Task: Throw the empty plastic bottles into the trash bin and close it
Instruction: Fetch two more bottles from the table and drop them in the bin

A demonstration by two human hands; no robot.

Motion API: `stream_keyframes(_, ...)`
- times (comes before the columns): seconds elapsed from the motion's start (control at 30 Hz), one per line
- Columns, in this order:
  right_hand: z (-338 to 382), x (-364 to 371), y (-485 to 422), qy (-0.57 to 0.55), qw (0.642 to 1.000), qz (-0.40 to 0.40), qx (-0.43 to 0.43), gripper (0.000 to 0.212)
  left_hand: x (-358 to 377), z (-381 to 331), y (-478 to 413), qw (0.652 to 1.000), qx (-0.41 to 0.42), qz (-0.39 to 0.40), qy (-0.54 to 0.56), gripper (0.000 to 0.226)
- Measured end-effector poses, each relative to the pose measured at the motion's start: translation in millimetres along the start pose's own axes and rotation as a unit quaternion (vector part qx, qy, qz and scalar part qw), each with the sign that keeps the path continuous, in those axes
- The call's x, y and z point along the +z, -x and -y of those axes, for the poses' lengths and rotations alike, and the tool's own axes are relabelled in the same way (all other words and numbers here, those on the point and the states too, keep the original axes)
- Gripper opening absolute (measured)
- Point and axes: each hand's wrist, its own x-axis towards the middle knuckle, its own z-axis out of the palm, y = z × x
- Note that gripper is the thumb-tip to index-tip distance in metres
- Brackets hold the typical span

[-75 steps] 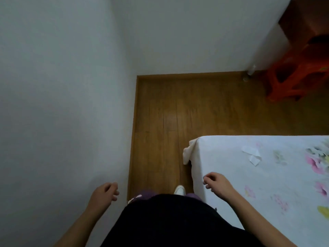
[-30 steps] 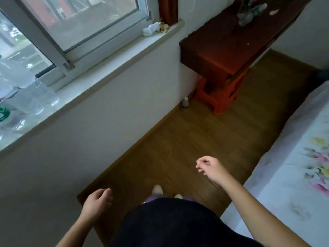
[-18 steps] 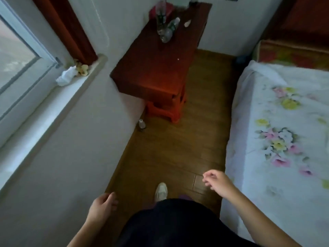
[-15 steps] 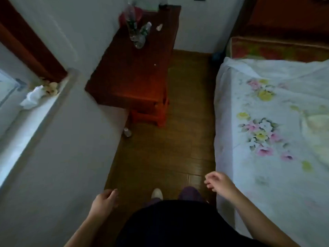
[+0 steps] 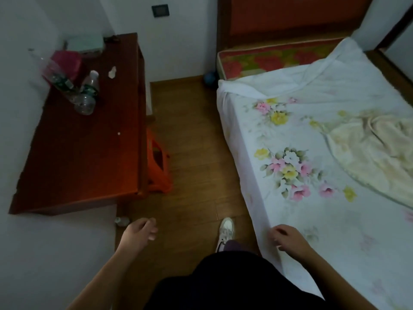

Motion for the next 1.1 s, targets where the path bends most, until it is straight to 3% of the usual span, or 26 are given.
stream_keyframes(0.33,179,-60,-123,-0.012,0.994,0.055,-0.09,0.014,17,-44,-51,0.995,-0.09,-0.022,0.03,0.026)
stream_keyframes(0.57,263,-82,-199,-0.007,0.99,0.059,-0.128,0.01,17,-97,-119,0.991,-0.123,-0.016,0.052,0.027)
stream_keyframes(0.77,289,-117,-255,0.033,0.994,0.011,-0.108,0.019,1,-201,-209,0.994,-0.097,0.027,0.044,0.029)
stream_keyframes(1.1,309,-179,-317,-0.065,0.997,-0.039,0.0,0.014,-32,-384,-333,0.998,0.043,0.041,-0.027,0.029)
